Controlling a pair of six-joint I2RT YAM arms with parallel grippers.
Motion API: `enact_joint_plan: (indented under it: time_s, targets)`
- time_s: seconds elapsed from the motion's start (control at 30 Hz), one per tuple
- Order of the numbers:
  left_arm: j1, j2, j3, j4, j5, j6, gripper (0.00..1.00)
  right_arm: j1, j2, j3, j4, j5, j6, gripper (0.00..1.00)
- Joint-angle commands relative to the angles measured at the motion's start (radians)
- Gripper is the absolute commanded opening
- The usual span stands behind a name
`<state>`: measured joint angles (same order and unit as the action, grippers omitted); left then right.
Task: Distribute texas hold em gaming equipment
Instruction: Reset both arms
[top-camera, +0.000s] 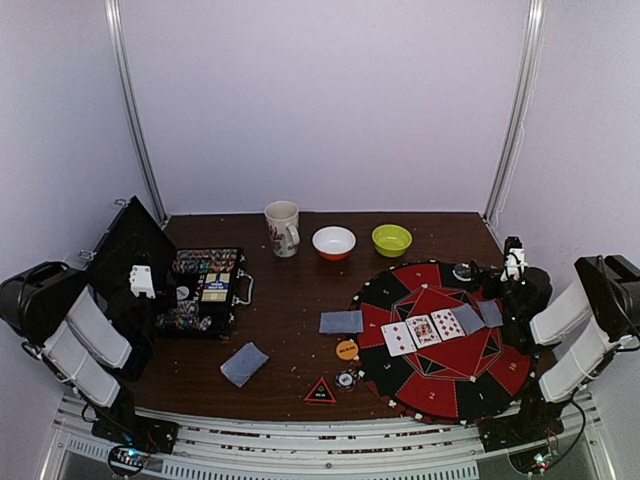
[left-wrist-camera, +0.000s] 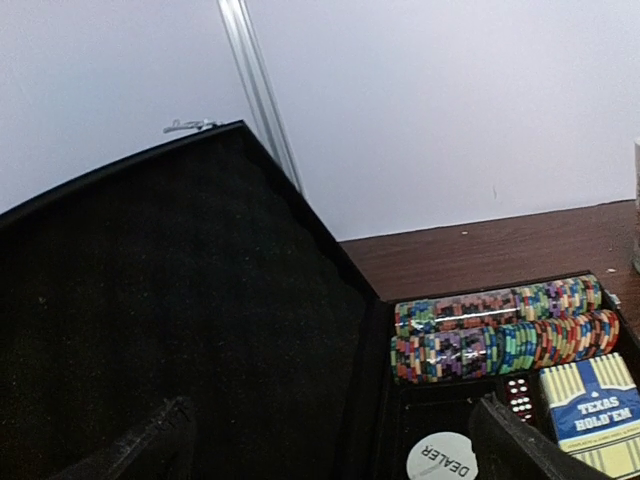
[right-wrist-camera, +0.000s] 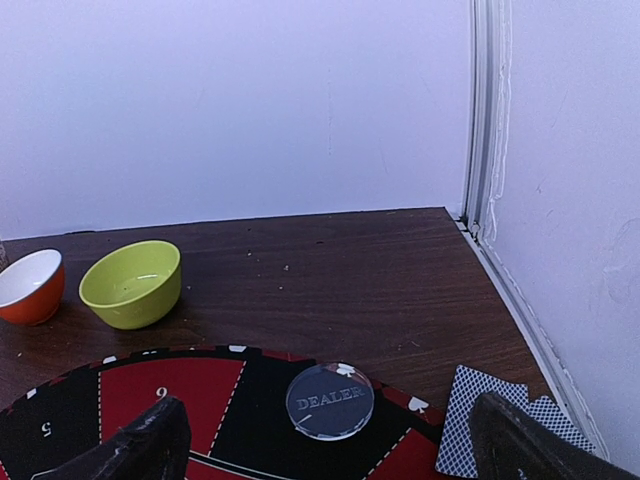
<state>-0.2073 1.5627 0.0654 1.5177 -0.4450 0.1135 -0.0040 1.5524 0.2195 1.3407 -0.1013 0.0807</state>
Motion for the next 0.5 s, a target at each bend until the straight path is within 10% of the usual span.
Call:
enact_joint_plan:
  time_s: [0.0, 0.47]
  targets:
    - [0.055, 0.046, -0.004, 0.213, 0.093, -0.047, 0.98, 0.004, 0.004, -0.01, 0.032, 0.017, -0.006, 1.0]
    - [0.081, 0.015, 0.123, -0.107, 0.123, -0.079, 0.98, 0.004, 0.004, -0.006, 0.028, 0.02, -0.006, 1.0]
